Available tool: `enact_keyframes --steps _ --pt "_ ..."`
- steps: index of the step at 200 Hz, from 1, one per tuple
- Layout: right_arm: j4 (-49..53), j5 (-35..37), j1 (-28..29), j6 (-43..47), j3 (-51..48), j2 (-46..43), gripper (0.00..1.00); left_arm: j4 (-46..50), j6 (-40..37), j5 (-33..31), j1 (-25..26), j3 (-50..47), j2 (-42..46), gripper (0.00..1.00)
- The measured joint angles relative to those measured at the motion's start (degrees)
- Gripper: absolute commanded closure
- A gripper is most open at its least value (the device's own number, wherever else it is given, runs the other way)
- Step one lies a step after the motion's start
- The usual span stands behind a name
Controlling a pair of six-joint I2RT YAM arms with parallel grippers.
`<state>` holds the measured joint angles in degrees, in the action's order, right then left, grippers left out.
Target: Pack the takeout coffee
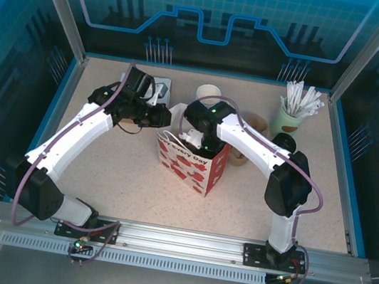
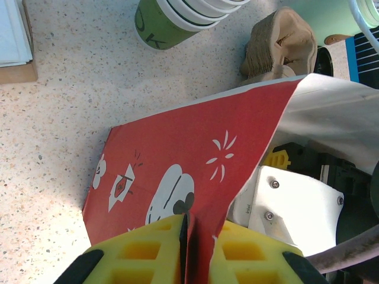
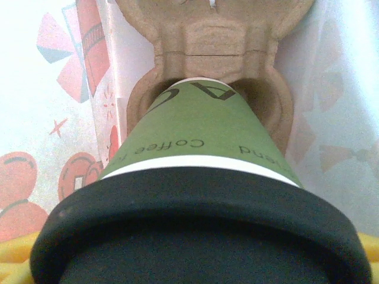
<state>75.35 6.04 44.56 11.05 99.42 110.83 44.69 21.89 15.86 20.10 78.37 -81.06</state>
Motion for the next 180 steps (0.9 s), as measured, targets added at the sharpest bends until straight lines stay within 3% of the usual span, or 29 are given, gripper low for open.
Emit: enact_keyframes --steps 180 --pt "1.7 0.6 0.0 0.0 0.7 0.7 0.23 0.2 0.0 0.0 0.0 0.7 0.0 0.86"
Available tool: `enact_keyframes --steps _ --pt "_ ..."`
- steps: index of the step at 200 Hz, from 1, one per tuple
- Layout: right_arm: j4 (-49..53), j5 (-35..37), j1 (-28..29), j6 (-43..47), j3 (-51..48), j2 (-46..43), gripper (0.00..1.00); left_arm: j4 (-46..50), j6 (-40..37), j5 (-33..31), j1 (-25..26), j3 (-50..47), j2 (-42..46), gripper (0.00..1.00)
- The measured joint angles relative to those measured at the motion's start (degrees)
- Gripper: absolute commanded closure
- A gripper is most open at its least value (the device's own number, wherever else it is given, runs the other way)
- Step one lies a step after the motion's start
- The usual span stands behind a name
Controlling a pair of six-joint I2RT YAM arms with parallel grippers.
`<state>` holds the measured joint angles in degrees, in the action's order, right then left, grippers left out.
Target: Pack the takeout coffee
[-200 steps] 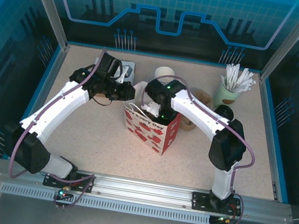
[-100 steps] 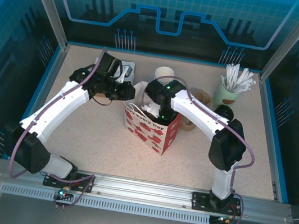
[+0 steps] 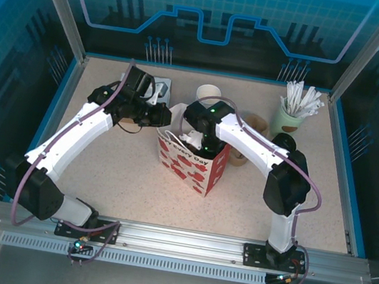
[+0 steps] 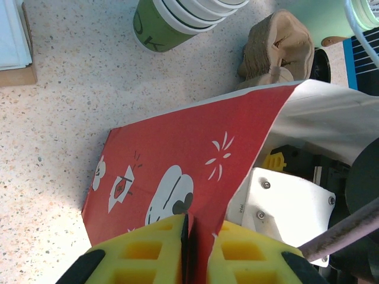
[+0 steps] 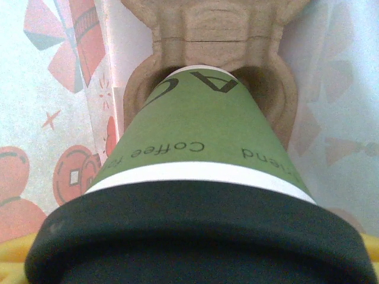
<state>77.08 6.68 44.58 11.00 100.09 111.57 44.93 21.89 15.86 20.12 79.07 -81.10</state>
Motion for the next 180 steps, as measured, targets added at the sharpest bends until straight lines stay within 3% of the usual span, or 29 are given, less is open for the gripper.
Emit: enact_keyframes --steps 180 --pt "4.4 -2.8 0.0 -4.4 9.0 2.0 0.25 2.0 -0.9 -3.9 1.8 1.5 0.0 0.91"
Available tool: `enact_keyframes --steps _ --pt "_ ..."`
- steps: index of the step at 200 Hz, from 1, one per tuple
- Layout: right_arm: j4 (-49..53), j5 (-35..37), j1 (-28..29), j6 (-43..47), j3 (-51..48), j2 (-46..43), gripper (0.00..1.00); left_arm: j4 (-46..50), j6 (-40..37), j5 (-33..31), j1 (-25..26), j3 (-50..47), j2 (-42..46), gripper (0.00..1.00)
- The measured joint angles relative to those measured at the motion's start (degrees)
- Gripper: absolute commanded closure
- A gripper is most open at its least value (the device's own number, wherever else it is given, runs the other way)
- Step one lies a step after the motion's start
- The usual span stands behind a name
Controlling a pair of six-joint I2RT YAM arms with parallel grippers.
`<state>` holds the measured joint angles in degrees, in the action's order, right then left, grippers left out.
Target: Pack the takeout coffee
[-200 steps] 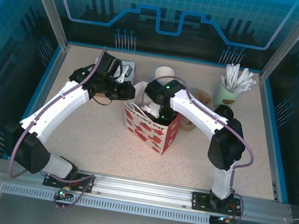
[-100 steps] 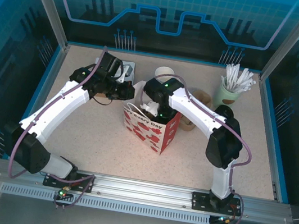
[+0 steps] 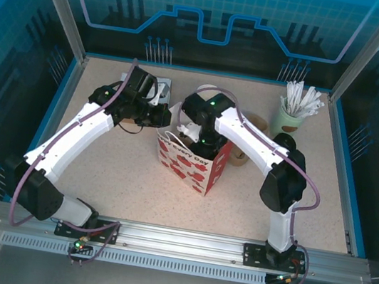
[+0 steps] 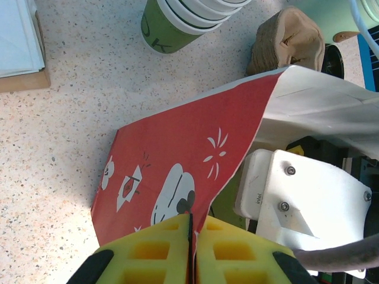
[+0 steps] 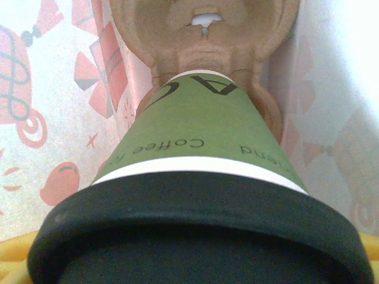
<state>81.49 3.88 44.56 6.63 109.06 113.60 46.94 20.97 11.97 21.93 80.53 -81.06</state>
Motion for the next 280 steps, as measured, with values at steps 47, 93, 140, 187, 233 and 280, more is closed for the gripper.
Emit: enact_keyframes --steps 47,93,140,187,233,280 --pt "0.8 -0.3 0.0 -0.3 1.0 0.0 0.25 0.2 0.0 -0.2 0.0 0.0 0.0 0.91" --pt "1.5 -0.3 0.0 -0.4 1.2 0.0 0.25 0.5 -0.1 -0.2 0.0 0.0 0.0 0.91" --pt "1.6 -0.3 0.0 -0.4 1.2 0.0 0.25 0.6 -0.1 -0.2 0.0 0.0 0.0 0.91" --pt "1.6 -0.3 0.0 -0.4 1.2 0.0 0.25 0.6 -0.1 -0.2 0.0 0.0 0.0 0.91" --pt "1.6 -0.3 0.0 -0.4 1.3 0.0 0.25 0.6 -0.1 -0.2 0.0 0.0 0.0 0.91" --pt "2.5 -0.3 0.0 -0.4 2.4 0.0 0.26 0.6 -0.1 -0.2 0.0 0.0 0.0 0.91"
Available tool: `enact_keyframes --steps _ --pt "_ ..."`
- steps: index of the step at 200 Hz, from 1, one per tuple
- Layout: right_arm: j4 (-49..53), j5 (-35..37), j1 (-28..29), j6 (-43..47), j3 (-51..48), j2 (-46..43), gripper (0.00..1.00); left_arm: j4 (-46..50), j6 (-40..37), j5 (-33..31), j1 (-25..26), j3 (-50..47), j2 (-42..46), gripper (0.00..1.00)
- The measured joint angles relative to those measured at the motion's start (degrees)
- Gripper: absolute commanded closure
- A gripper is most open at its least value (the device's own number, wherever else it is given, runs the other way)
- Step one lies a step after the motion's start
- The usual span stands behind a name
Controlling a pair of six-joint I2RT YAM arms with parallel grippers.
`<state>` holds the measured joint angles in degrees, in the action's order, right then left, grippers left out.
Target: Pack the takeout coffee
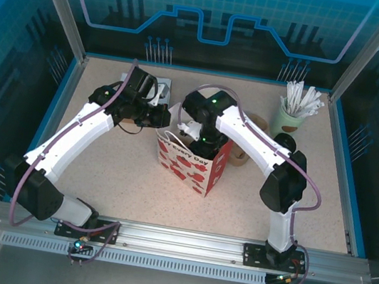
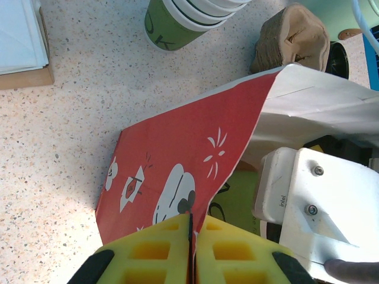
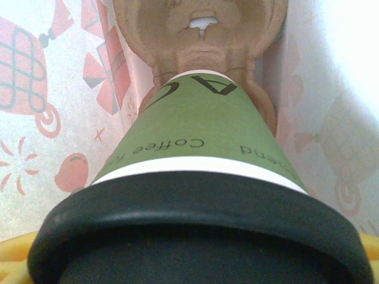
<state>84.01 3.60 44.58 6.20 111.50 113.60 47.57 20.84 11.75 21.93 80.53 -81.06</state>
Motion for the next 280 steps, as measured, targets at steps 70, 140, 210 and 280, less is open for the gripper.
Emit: enact_keyframes --steps 70,140,210,280 --pt "0.7 0.0 0.0 0.0 0.7 0.0 0.26 0.0 0.0 0.0 0.0 0.0 0.0 0.91" --pt "1.9 0.0 0.0 -1.0 0.8 0.0 0.26 0.0 0.0 0.0 0.1 0.0 0.0 0.91" --pt "2.9 -0.7 0.0 -2.8 3.3 0.0 0.26 0.0 0.0 0.0 0.1 0.0 0.0 0.91" --pt "4.5 -1.3 0.0 -4.1 6.3 -0.5 0.26 0.0 0.0 -0.4 0.3 0.0 0.0 0.91"
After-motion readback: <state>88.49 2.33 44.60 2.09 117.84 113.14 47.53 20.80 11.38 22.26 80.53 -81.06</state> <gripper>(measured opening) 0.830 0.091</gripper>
